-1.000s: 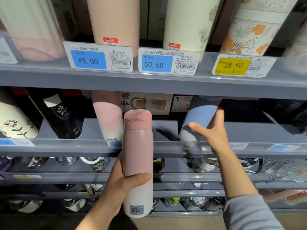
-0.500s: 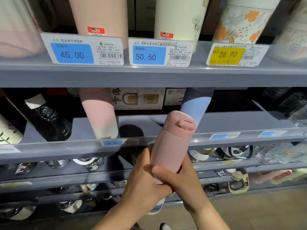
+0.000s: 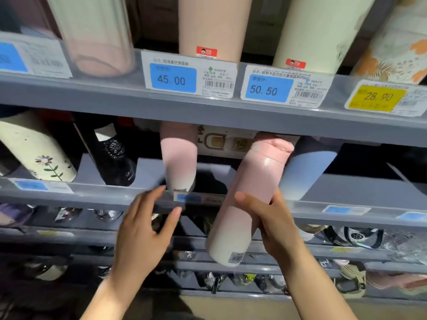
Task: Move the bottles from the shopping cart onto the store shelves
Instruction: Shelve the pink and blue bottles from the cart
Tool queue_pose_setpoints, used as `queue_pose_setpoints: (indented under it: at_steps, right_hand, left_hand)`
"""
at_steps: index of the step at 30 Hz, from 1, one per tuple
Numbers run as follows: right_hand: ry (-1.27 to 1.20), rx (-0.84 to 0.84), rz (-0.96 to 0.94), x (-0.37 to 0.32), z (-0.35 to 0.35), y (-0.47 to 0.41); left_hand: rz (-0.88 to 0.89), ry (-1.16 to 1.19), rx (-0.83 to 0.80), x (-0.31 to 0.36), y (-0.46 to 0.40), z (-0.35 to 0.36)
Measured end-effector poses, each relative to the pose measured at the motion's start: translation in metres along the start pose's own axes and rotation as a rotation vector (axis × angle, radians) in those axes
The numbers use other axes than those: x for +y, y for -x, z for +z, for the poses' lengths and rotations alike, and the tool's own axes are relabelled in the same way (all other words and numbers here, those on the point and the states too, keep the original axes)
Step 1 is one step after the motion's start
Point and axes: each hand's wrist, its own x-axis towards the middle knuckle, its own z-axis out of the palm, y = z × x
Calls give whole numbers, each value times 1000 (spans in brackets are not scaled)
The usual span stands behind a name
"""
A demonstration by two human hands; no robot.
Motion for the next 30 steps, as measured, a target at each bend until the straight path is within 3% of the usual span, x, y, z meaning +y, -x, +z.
queue_pose_setpoints:
  at_steps: [3, 7, 19, 25, 30]
  right_hand:
    - [-18, -8, -54, -6, 8, -15]
    - [-59, -24, -106, -13, 16, -30]
    - [-354, 54, -126, -12, 14, -55]
    - [-353, 128, -113, -17, 15, -68]
    - [-172, 260, -66, -12, 9, -80]
  left_hand:
    - [127, -286, 44, -33, -7, 14]
    - [124, -466, -15, -54, -3, 33]
    - [105, -515, 38, -53, -8, 42]
    - [98, -521, 48, -53, -7, 42]
    - [105, -515, 62, -54, -8, 42]
